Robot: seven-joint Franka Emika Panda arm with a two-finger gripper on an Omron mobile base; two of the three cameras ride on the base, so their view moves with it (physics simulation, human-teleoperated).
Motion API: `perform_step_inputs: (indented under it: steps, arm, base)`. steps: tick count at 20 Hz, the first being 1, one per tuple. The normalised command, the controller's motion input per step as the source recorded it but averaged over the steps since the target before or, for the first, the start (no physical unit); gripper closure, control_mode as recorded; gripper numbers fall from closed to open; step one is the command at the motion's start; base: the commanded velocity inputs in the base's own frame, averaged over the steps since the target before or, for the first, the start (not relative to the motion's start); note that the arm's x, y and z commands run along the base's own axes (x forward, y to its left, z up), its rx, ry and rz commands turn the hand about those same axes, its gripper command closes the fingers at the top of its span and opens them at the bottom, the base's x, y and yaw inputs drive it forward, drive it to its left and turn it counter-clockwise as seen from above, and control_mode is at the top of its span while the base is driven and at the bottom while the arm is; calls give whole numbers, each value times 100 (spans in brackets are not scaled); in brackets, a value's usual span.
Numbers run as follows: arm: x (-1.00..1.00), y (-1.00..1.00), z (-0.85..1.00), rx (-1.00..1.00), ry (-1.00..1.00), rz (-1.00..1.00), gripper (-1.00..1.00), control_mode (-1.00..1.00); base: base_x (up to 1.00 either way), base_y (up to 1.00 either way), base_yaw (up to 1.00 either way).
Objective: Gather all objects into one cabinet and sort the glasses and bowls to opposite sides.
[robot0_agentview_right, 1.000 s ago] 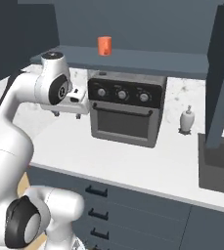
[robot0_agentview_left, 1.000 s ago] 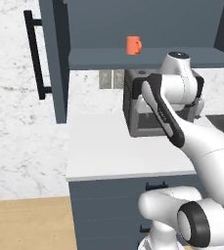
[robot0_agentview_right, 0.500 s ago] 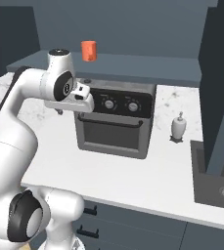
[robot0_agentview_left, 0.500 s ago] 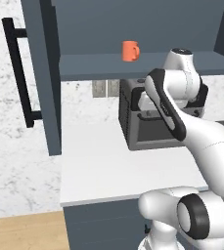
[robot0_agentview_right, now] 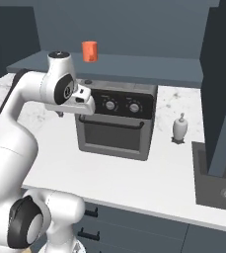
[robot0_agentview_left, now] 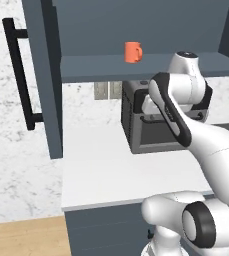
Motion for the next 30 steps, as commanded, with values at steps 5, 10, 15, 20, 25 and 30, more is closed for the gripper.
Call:
perform_step_inputs:
  steps: [5, 10, 15, 20, 25, 30]
  arm:
    - [0, 0, 0, 0, 0, 0, -100, 100]
    - [0, 0, 0, 0, 0, 0, -100, 100]
    - [8, 0, 59, 0, -23, 0, -100, -100]
    - [31, 1, 100, 0, -43, 1, -100, -100]
    - [38, 2, 88, 0, -39, 3, -100, -100]
    - [25, 0, 30, 0, -33, 0, -100, -100]
  base:
    - [0, 0, 0]
    - [0, -1, 0]
    - [0, 0, 0]
    - [0, 0, 0]
    - [0, 0, 0]
    - [0, 0, 0]
